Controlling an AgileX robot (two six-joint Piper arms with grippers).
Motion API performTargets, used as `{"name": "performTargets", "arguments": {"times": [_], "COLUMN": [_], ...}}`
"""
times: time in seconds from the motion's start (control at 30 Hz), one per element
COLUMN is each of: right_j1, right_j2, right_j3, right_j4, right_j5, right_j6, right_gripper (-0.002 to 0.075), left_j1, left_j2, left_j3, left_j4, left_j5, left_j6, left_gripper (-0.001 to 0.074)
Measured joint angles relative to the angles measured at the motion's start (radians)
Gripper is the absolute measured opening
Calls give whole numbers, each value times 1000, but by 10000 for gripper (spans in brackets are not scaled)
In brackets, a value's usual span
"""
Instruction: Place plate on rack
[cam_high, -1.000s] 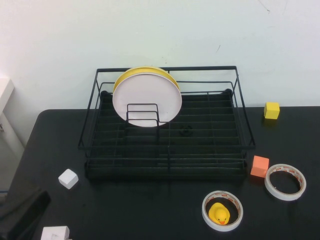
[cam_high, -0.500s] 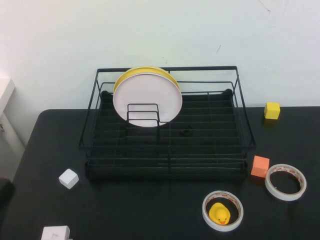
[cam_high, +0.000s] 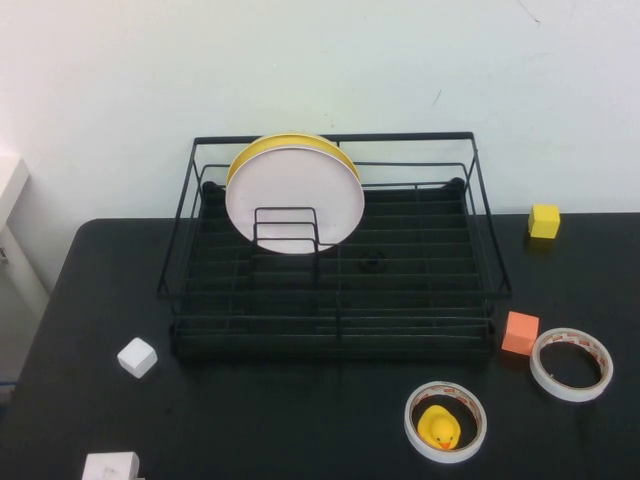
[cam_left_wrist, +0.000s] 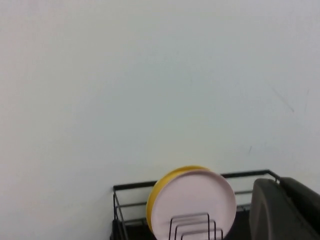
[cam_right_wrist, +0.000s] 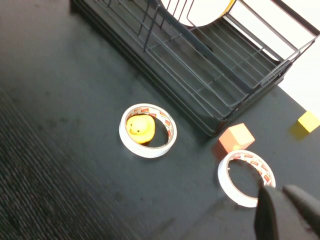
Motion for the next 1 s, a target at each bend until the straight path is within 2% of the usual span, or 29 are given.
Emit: {"name": "performTargets", "arguments": {"times": [0.1, 0.33, 0.43, 0.5, 0.57, 0.7, 1.0], "right_j1": [0, 0, 0, 0, 0, 0, 0], "right_j2": [0, 0, 0, 0, 0, 0, 0], "right_j3": [0, 0, 0, 0, 0, 0, 0], "right_j4": [0, 0, 0, 0, 0, 0, 0], "right_j5": [0, 0, 0, 0, 0, 0, 0], "right_j6": [0, 0, 0, 0, 0, 0, 0], "right_gripper": [-2, -2, -2, -2, -2, -2, -2], "left_j1": [0, 0, 0, 0, 0, 0, 6], "left_j2": [-28, -88, -89, -89, -91, -91, -91], "left_j3": [21, 131, 184, 193, 193, 193, 191], "left_j4": [307, 1164, 1443, 1569, 1637, 1684, 1628], "left_j5": [31, 103, 98, 95, 90, 94, 218], "left_j6": [-312, -1292, -1652, -1809, -1879, -1888, -1903], "left_gripper": [-1, -1, -1, -1, -1, -1, -1]}}
